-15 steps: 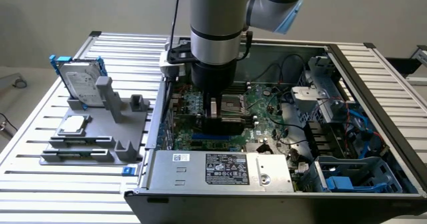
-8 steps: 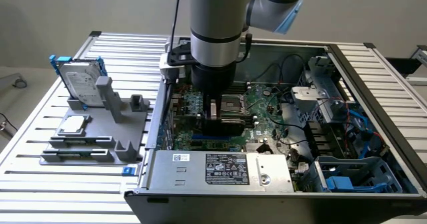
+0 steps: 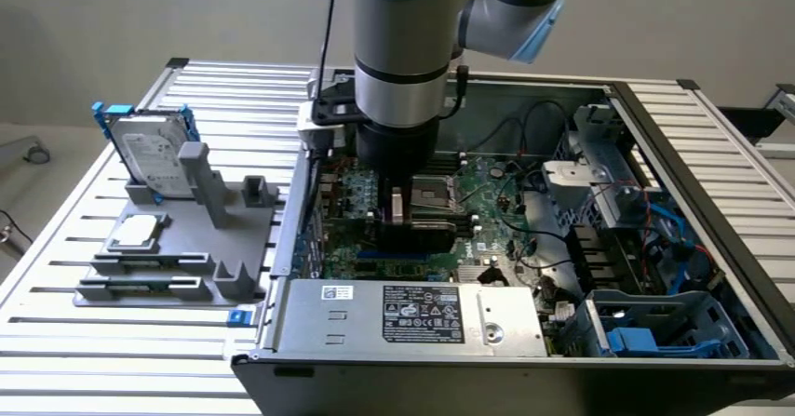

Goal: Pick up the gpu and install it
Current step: 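Insert the gpu into the slot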

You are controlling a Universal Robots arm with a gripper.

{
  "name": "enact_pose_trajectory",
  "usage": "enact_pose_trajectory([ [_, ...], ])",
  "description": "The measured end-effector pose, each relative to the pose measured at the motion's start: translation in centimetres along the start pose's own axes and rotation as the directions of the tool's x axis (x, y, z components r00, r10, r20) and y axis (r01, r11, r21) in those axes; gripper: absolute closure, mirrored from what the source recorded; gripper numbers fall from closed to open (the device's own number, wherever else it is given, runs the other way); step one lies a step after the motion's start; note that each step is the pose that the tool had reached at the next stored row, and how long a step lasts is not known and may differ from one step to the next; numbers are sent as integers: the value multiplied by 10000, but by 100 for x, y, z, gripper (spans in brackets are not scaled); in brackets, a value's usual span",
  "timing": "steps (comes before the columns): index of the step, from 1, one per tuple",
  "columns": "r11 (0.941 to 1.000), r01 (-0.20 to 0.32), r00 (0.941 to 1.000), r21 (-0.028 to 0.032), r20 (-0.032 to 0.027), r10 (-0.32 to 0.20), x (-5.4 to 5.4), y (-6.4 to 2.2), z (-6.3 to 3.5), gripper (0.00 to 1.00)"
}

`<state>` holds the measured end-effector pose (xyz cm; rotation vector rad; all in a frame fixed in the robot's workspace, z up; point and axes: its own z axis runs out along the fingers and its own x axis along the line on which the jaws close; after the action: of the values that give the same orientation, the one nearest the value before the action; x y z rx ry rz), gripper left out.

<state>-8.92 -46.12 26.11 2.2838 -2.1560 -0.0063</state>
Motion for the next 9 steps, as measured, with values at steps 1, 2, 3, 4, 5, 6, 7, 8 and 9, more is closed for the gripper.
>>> enact_pose_trajectory([
  [1, 10000, 0, 10000, 0, 2, 0, 0, 2, 1, 74],
  [2, 10000, -1, 10000, -1, 3, 1, -1, 5, 1, 74],
  [3, 10000, -3, 10000, -2, 5, 3, -1, 9, 0, 74],
  [4, 10000, -3, 10000, -1, 6, 3, -1, 13, -1, 74],
  [5, 10000, -1, 10000, -2, 5, 1, -1, 17, -2, 74],
  [6, 10000, -1, 10000, -1, 4, 1, -1, 19, -3, 74],
  [7, 10000, -1, 10000, -2, 2, 1, 0, 21, -4, 74],
  [8, 10000, 0, 10000, -2, 3, 0, 0, 22, -3, 74],
  [9, 10000, 0, 10000, -2, 2, 0, 0, 24, -2, 74],
])
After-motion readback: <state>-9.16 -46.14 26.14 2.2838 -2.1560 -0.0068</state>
